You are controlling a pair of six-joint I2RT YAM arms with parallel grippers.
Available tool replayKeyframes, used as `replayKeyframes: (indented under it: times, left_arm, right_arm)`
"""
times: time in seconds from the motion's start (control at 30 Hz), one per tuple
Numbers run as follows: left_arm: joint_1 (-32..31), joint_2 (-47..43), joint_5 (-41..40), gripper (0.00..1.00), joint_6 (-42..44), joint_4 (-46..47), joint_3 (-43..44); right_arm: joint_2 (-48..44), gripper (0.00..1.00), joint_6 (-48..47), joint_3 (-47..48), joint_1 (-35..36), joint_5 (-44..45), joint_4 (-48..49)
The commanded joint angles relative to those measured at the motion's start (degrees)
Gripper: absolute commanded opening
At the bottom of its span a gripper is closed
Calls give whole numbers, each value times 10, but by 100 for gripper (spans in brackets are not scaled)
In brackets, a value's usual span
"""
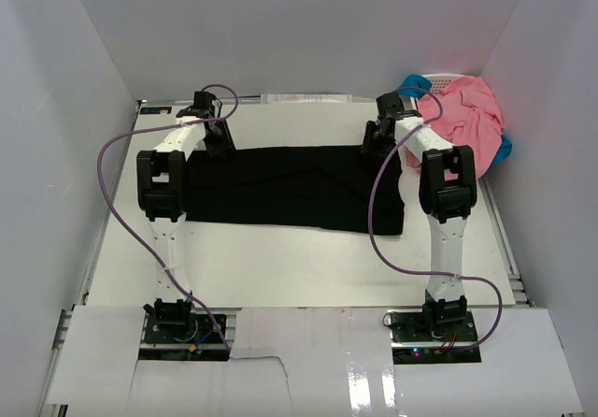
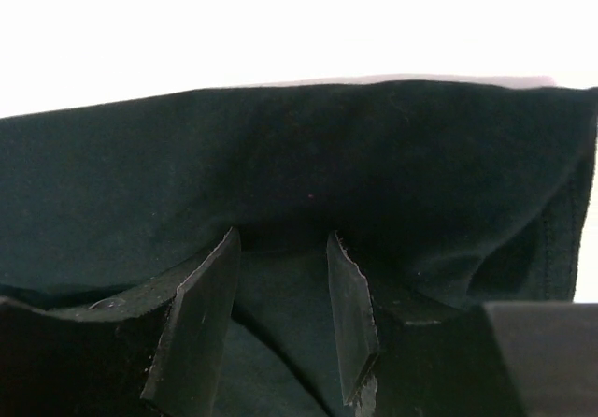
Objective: Fold and stack the t-shirts
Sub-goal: Fold the other side of the tshirt into a rectangle
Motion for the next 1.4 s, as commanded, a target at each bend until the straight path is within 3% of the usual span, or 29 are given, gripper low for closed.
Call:
replayKeyframes:
  times: [0.0,0.27,0.53,1.03,1.37]
  left_arm:
    - [8,6,-42,45,4,-28,-1]
    - [12,-14,-29,47,2,-15,-18]
    - [11,-55,-15,61,-10,-6,0]
    - [0,-106,-27,61,9,-25,13]
    - [-1,-107,-27,61,10,-25,-2]
  right_arm:
    - [28,49,-24,26,-23,29,-25]
    - [35,52,-38,70,-28,16,-25]
    - [-22,56,-41,24,-28,-50,18]
    - [-111,56,-48,-112,-27,-158,118]
    - [-68,54,-50,-82,-27,-199,124]
